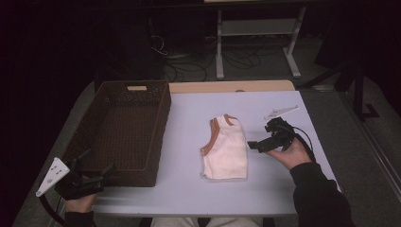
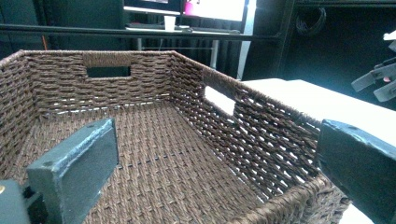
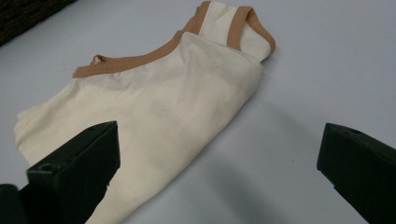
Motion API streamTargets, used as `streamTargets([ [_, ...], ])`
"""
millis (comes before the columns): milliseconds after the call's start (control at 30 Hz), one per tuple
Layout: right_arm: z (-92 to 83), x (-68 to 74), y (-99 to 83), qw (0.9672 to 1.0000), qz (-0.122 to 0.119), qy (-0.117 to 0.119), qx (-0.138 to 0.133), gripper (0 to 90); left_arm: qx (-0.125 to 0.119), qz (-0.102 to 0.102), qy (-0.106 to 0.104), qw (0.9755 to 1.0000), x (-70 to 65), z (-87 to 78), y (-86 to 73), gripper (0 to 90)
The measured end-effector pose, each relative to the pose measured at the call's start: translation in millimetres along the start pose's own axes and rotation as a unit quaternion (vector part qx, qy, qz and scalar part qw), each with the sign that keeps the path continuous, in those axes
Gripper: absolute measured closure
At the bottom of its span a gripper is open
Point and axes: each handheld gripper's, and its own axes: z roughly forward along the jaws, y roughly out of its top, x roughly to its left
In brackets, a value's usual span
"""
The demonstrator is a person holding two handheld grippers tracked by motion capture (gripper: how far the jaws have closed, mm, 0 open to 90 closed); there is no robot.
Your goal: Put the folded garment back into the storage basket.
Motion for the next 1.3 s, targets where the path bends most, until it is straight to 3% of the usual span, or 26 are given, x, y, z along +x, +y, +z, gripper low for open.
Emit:
streamTargets([
  [467, 21.8, 5.4, 1.2, 0.9995, -0.003, 0.009, 0.032, 0.0, -0.002, 0.000, -0.002, 1.0000, 0.0, 0.6, 0.4, 0.0],
  [1000, 48.8, 5.7, -0.6, 0.9968, 0.015, 0.013, 0.077, 0.0, -0.005, 0.002, -0.001, 1.0000, -0.1, 0.6, 0.2, 0.0],
  [1300, 58.8, 6.3, -0.5, 0.9963, 0.025, 0.014, 0.081, 10.6, -0.007, 0.003, 0.000, 1.0000, 0.0, 0.0, 0.3, 0.0],
])
